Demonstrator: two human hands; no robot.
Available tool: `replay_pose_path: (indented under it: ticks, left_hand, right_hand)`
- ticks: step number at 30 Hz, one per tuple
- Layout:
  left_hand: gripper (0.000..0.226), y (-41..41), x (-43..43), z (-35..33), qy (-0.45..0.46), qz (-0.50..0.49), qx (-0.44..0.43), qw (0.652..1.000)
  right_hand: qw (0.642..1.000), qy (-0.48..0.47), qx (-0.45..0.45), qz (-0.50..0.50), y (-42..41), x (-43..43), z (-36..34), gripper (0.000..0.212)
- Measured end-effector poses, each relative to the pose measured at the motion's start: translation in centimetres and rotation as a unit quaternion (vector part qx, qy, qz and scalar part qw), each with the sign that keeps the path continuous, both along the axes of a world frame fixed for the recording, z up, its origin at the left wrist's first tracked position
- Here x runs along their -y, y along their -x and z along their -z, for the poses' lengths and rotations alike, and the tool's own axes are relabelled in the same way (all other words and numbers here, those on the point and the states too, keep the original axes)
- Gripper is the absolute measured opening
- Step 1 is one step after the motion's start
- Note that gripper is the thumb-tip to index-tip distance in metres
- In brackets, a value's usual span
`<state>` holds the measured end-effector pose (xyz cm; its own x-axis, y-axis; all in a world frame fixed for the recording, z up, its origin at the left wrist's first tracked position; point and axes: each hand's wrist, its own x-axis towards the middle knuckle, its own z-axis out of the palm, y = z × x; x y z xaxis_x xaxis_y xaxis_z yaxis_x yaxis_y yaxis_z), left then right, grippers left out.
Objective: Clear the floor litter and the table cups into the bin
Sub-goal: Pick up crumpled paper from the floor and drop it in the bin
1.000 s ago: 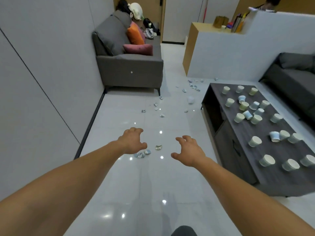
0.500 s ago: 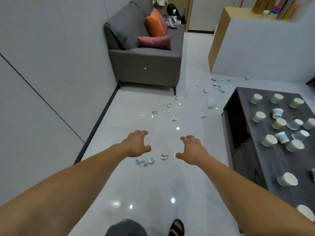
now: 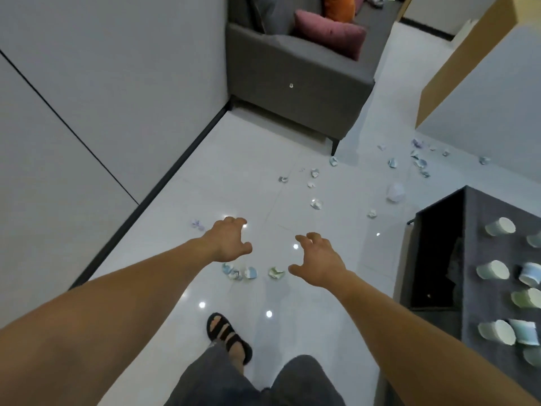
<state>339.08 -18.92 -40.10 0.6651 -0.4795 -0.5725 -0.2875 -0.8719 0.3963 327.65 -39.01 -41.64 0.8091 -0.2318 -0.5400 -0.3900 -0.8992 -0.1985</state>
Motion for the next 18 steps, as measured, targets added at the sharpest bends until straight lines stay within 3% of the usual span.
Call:
replay_pose_path:
  ticks: [8, 13, 18]
  left_hand:
    - [0.071, -6.9, 3.9, 5.8, -0.021, -0.064, -0.018, 0.998]
    - [0.07, -7.2, 5.9, 14.0, -0.046, -0.141, -0.059, 0.987]
    - [0.069, -6.5, 8.4, 26.4, -0.06, -0.202, -0.108, 0.971]
  right_hand:
    - [0.998, -0.036, -0.039, -0.043, -9.4, 5.0, 7.0, 0.079]
    - [0.989, -0.062, -0.091, -0.103, -13.2, 7.7, 17.1, 0.078]
    - [0.975, -0.065, -0.14, -0.161, -14.6, 10.2, 30.3, 0.08]
